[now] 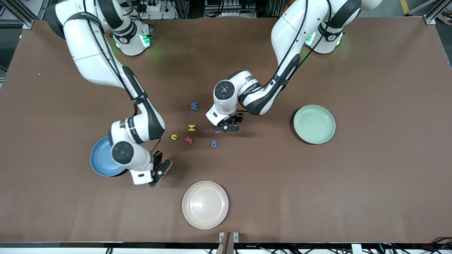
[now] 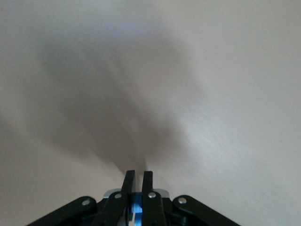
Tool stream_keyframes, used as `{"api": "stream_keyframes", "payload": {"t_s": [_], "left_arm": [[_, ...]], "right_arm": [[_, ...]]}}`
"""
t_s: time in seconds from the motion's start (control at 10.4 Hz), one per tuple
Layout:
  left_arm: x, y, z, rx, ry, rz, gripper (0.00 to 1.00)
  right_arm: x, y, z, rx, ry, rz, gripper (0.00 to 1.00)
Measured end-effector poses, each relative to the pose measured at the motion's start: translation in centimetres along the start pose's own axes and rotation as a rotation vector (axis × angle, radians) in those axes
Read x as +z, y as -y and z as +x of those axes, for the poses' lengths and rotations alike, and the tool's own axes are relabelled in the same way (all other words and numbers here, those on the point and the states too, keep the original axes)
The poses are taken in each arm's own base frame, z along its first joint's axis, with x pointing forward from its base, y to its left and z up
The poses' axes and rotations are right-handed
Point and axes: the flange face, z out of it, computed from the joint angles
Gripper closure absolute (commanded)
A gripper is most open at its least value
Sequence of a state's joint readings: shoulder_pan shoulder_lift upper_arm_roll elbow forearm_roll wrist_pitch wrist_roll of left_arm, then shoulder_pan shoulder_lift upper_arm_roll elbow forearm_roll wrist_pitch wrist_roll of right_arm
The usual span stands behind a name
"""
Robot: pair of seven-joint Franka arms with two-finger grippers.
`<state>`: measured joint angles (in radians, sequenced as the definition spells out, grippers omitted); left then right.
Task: Sort upper and lower case letters into plates
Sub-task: 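Place the m in the blue plate while the left gripper grasps the R, then drop the R in the green plate while the right gripper grasps the g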
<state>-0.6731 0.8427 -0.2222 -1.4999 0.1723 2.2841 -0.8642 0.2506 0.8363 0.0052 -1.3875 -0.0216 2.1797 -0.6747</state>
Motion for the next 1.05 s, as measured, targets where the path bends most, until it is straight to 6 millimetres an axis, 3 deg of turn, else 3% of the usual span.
{"api": "stream_keyframes", "payload": {"t_s": [0.29, 0.38, 0.57, 0.67, 0.77, 0.96, 1.05], "left_arm": [[0.1, -1.0, -1.3, -0.024, 0.052, -0.012, 0.29], [0.2, -1.2, -1.6, -0.022, 0.057, -0.009, 0.38], [0.2, -1.2, -1.7, -0.021, 0.06, -0.004, 0.43], [0.1, -1.1, -1.6, -0.017, 0.059, -0.004, 0.43], [0.0, -1.0, -1.3, -0.009, 0.056, -0.005, 0.43], [-0.3, -0.5, -0.5, -0.004, 0.048, -0.008, 0.43], [-0.3, -0.5, -0.4, -0.005, 0.047, -0.008, 0.43]], "right_arm": [[-4.5, -3.5, -2.7, 0.06, 0.031, 0.028, 1.0], [-5.8, -4.2, -3.6, 0.075, 0.046, 0.039, 1.0], [-6.7, -6.9, -7.6, 0.116, 0.088, 0.081, 0.99], [-6.3, -8.6, -10.0, 0.121, 0.096, 0.098, 0.35], [-5.6, -10.3, -12.5, 0.128, 0.101, 0.114, 0.0], [-4.8, -12.0, -15.4, 0.147, 0.102, 0.129, 0.0], [-4.8, -11.9, -15.2, 0.145, 0.099, 0.129, 0.0]]}}
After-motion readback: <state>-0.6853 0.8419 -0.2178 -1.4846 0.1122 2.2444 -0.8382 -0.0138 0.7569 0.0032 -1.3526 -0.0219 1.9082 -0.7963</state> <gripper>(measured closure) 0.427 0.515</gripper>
